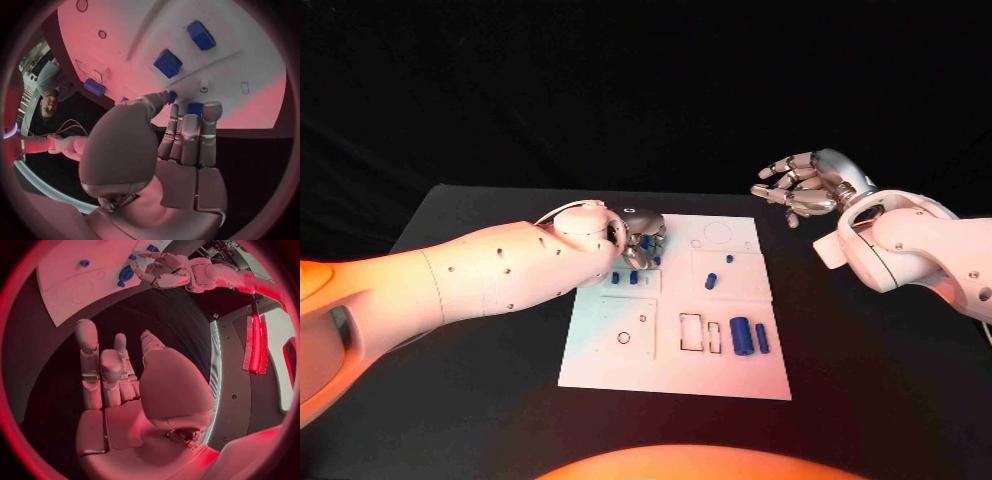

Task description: Assemble the parts on the task board

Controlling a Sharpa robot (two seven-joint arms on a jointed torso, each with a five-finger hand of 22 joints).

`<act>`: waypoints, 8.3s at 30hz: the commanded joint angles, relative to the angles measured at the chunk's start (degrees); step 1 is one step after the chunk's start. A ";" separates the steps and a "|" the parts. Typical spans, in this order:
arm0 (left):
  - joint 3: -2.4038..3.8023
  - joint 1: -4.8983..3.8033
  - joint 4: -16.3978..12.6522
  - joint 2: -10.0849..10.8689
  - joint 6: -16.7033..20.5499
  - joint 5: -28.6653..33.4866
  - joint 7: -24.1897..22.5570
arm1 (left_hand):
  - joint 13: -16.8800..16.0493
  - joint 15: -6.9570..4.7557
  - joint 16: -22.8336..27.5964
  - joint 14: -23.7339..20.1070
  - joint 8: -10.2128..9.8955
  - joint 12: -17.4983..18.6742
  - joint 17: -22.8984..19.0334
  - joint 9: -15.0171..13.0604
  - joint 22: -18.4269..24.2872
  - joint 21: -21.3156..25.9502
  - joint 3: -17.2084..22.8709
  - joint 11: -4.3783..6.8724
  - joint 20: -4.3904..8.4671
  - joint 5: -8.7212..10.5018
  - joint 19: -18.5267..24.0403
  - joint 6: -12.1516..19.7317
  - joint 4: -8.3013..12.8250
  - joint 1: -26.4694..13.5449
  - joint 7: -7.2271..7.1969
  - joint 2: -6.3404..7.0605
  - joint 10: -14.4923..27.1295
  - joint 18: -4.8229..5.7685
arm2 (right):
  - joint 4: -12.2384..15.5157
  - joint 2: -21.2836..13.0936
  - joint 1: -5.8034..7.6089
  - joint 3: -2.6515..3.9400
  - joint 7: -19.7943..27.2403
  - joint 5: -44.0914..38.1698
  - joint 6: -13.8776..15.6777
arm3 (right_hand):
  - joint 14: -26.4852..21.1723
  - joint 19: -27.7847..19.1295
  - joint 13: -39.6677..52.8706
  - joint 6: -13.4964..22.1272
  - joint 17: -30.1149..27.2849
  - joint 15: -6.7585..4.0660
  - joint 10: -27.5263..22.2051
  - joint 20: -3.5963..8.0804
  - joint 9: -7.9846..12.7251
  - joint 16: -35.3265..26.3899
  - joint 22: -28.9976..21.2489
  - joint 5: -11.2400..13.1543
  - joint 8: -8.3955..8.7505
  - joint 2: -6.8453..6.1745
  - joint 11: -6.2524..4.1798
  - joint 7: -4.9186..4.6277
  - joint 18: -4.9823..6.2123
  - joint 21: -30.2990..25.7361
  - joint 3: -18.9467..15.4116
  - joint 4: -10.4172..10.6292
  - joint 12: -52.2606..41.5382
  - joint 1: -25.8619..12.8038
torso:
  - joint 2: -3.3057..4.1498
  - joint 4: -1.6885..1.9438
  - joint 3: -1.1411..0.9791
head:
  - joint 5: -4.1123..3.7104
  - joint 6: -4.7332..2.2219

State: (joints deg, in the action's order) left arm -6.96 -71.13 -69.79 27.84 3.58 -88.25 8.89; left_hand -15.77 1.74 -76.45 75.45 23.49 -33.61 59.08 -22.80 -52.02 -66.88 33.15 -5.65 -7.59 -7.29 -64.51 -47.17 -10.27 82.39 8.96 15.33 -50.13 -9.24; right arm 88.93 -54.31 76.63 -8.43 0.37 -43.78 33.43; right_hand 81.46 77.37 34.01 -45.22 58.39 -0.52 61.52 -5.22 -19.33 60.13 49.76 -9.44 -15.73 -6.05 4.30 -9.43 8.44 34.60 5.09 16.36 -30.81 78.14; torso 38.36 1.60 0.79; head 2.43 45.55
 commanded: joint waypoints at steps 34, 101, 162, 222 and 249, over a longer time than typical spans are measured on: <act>0.06 1.04 1.48 -1.14 -0.33 0.87 -1.32 | 1.32 -0.62 -2.72 2.79 -1.34 1.63 2.66 1.14 -5.06 -4.13 3.31 0.66 0.46 0.22 -3.26 -3.09 2.31 1.28 -0.34 -1.37 -3.90 1.95 | 0.44 0.03 0.00 0.02 0.53 -0.15 -0.45 | -0.15 0.45 -0.05 -0.20 0.09 0.16 0.26 0.01 0.05 -0.27 0.01 -0.14 -0.38 -0.42 0.15 -0.02 0.69 -0.27 0.29 0.11 0.29 0.02 | -0.01 0.00 -0.06 | -0.60 0.36; 2.98 1.22 -2.96 8.36 0.70 7.99 -2.22 | 3.76 -1.53 -3.27 4.72 -3.47 10.53 2.57 0.84 -8.82 -7.05 5.52 1.50 1.14 0.48 -5.35 -9.08 6.15 -2.32 -1.22 -2.60 -11.20 2.64 | -0.25 -0.04 -0.03 0.01 0.38 -0.16 -0.76 | -0.06 0.66 -0.82 -0.27 0.24 0.15 0.66 0.01 0.12 -0.44 -0.26 -0.13 -0.55 -0.43 0.14 -0.01 0.71 -0.63 0.44 0.12 0.98 -0.11 | -0.22 0.18 -0.06 | 0.09 -0.28; 2.09 2.08 -1.86 7.40 -0.03 8.37 -2.78 | 3.79 -1.64 -3.06 4.36 -3.96 11.98 1.89 0.69 -8.12 -6.53 5.10 1.63 1.20 0.62 -4.67 -9.72 6.62 -2.59 -1.35 -2.76 -12.35 2.48 | -0.29 0.10 -0.03 0.01 0.37 -0.18 -0.82 | -0.08 0.69 -1.12 -0.24 0.21 0.16 0.77 0.01 0.17 -0.62 -0.44 -0.13 -0.58 -0.47 0.15 -0.01 0.73 -0.90 0.48 0.11 1.26 -0.18 | -0.23 0.19 -0.02 | -0.06 0.35; 5.77 1.93 -4.78 15.16 4.46 22.69 -4.30 | 2.79 0.00 -0.18 -0.36 -10.03 16.71 -6.66 3.73 -1.62 -2.25 6.23 -0.34 0.24 0.27 0.42 -4.35 7.69 -2.45 0.98 -1.41 -11.34 1.06 | -1.11 0.27 -0.60 -0.07 -2.74 -23.43 -13.41 | 5.50 7.72 -20.98 -6.73 15.75 0.12 3.47 0.46 3.07 15.32 20.20 0.58 -0.16 -6.11 0.24 0.55 -3.28 26.20 17.32 -3.20 19.54 8.46 | -0.33 0.09 -0.03 | -1.06 -0.55; 6.91 1.70 -17.42 25.21 5.54 79.26 -23.18 | 1.56 0.97 13.84 -14.21 -8.81 13.92 -27.53 4.56 12.07 9.14 4.21 -1.51 -0.53 0.30 12.42 -3.83 8.98 -2.95 2.26 -3.11 -7.62 -1.35 | -3.27 5.87 -5.18 -0.44 -12.71 -51.78 -17.97 | 5.57 7.40 -24.89 -8.88 15.40 0.54 2.51 0.19 3.48 16.20 23.93 2.37 1.03 -9.43 0.33 1.38 -3.77 30.20 22.44 -4.63 24.44 4.22 | -0.17 0.31 0.05 | -4.79 -2.12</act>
State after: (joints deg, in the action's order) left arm -0.11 -69.39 -86.86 52.98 9.41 -13.53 -11.20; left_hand -14.13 2.77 -62.97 61.72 14.52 -19.47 31.62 -18.32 -40.03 -58.07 37.67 -7.16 -8.22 -6.95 -52.57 -51.28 -1.30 79.78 11.25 12.50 -58.15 -10.21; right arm 85.82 -48.62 71.53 -8.88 -10.24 -92.02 16.13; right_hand 83.93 84.02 9.16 -54.00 73.85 -0.13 64.46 -4.91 -15.90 76.12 73.65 -7.21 -14.94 -15.59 4.61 -8.42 5.72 64.45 27.23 11.78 -6.74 82.85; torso 38.19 1.79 0.83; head -2.25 43.38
